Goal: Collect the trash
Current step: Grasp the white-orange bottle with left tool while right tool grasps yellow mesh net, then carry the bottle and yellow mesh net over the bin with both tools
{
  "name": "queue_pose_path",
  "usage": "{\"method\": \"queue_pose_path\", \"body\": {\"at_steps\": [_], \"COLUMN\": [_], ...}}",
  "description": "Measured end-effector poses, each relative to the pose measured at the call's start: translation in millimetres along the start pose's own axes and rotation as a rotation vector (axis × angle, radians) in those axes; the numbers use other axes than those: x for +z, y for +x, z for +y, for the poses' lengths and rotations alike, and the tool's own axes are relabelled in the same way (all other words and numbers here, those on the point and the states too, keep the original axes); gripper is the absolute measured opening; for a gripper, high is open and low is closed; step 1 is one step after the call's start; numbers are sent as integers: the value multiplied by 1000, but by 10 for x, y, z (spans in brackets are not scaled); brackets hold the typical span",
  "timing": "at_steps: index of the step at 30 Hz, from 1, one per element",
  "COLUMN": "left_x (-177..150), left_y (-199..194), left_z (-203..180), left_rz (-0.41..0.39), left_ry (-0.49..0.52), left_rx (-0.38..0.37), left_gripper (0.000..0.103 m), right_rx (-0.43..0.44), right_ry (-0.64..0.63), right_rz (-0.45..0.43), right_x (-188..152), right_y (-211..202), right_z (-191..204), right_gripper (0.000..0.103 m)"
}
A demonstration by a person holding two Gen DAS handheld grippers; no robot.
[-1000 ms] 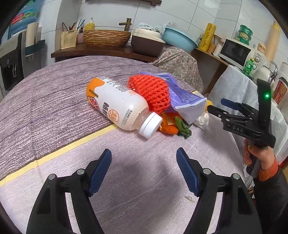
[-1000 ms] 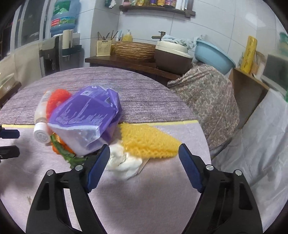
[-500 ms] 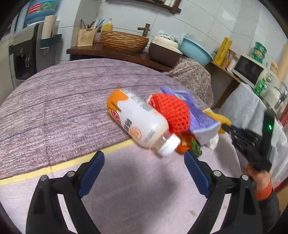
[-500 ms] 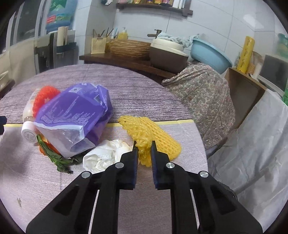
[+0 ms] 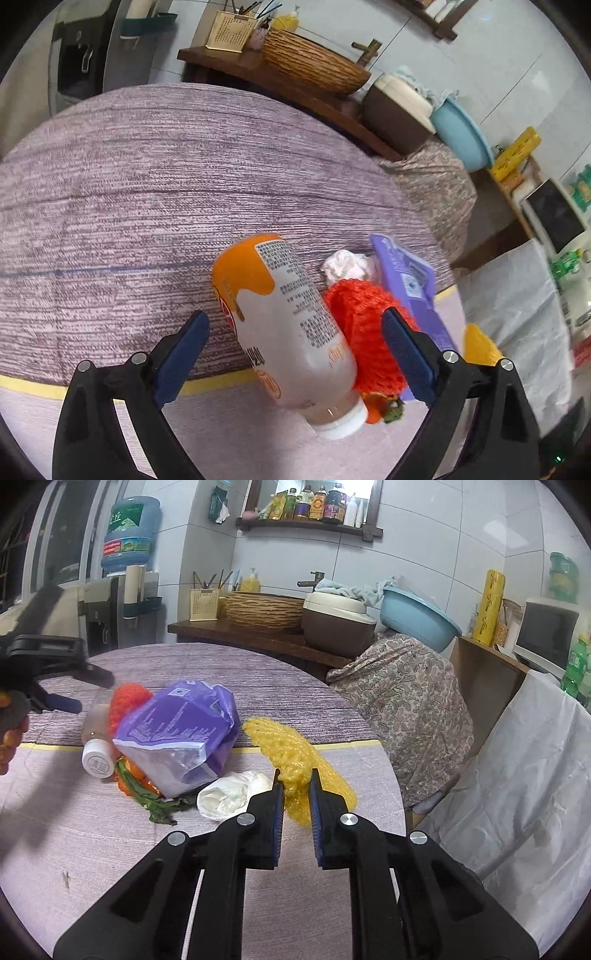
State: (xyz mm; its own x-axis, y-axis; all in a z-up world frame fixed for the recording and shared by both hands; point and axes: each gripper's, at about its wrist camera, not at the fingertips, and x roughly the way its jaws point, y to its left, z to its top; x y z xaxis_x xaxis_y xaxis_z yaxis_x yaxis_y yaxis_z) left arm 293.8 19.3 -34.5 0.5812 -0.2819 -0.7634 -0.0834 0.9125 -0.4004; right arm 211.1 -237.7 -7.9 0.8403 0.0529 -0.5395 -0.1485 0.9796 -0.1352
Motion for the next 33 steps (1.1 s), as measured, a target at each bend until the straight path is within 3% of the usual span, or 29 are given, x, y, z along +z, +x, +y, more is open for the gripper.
{"method": "queue_pose_path", "body": {"at_steps": [9, 13, 16, 33], "left_x": [38, 41, 45, -224], "left_y": [238, 337, 343, -388], "left_z": [136, 73, 84, 592], "left_rz": [78, 104, 96, -16], "left_ry": [-111, -95, -101, -142], "left_rx": [24, 32, 33, -153], "left_gripper": [78, 75, 66, 64], "right_rx": [28, 35, 35, 87], "right_ry": [12, 14, 18, 40], "right_rz": [-12, -8, -10, -41], "right_x": [-79, -106, -118, -134], "right_y": [-118, -130, -159, -352], "right_z": [43, 67, 58, 149], "right_gripper": [14, 14, 14, 14]}}
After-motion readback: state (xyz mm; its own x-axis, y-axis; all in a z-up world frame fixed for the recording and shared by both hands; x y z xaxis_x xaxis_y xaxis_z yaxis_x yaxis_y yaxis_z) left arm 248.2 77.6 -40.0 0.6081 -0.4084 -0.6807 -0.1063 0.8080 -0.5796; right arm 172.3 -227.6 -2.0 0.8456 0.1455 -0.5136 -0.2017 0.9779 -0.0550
